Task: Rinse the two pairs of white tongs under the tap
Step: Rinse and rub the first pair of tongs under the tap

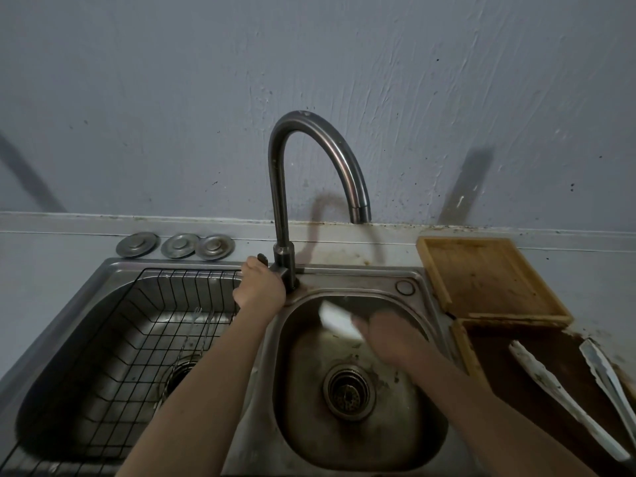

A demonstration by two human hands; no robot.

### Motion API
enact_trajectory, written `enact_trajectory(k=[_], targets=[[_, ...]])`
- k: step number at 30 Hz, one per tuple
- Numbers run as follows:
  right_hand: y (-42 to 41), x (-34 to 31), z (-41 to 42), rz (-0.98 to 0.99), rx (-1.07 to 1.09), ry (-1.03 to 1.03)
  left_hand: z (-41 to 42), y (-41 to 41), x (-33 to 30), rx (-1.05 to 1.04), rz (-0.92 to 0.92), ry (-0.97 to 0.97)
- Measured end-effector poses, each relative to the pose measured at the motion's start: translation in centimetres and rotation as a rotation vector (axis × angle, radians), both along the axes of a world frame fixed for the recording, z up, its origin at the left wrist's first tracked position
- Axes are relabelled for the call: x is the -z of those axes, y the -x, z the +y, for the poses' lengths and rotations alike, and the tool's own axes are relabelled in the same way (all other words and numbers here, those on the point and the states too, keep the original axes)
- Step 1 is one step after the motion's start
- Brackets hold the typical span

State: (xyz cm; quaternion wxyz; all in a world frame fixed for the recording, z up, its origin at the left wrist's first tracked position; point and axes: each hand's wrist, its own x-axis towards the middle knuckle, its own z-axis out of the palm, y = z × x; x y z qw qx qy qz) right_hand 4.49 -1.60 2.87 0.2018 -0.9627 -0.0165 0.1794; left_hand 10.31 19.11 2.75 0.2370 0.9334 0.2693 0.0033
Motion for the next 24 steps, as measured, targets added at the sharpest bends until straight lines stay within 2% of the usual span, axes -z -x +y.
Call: enact_trajectory(k=[1, 2, 3, 6, 10, 16, 17, 19, 21, 24], targets=[[0.3, 1.2, 0.1, 0.155, -0.059, 0.182, -0.1, 0.1, 0.0, 0.004, 0.002, -0.005], [0.6, 2.0, 0.4, 0.203, -0.143, 0.325, -0.1, 0.2, 0.0, 0.005, 0.005, -0.007], [0.9, 2.2, 0.9, 0.172, -0.17, 0.345, -0.1, 0.3, 0.0, 0.008, 0.011, -0.012], [1.0, 2.0, 1.8, 0.016, -0.096, 0.241, -0.1, 0.1, 0.1, 0.037, 0.052, -0.064], [1.4, 1.8, 1.6, 0.249, -0.153, 0.427, -0.1, 0.3, -0.2, 0.008, 0.055, -0.014], [1.2, 2.2, 0.7, 0.255, -0.235, 0.447, -0.7, 0.5, -0.8, -0.036, -0.018, 0.074], [1.2, 2.3, 0.3, 0.219, -0.21, 0.397, -0.7, 0.6, -0.7, -0.032, -0.037, 0.091], [1.1, 2.2, -0.3, 0.19, -0.203, 0.357, -0.8, 0.7, -0.5, -0.026, -0.09, 0.137], [1.0, 2.4, -0.9, 0.269, -0.216, 0.371, -0.8, 0.8, -0.2, -0.029, -0.162, 0.197], [0.4, 2.7, -2.1, 0.248, -0.186, 0.324, -0.9, 0.8, 0.5, -0.159, -0.186, 0.433]])
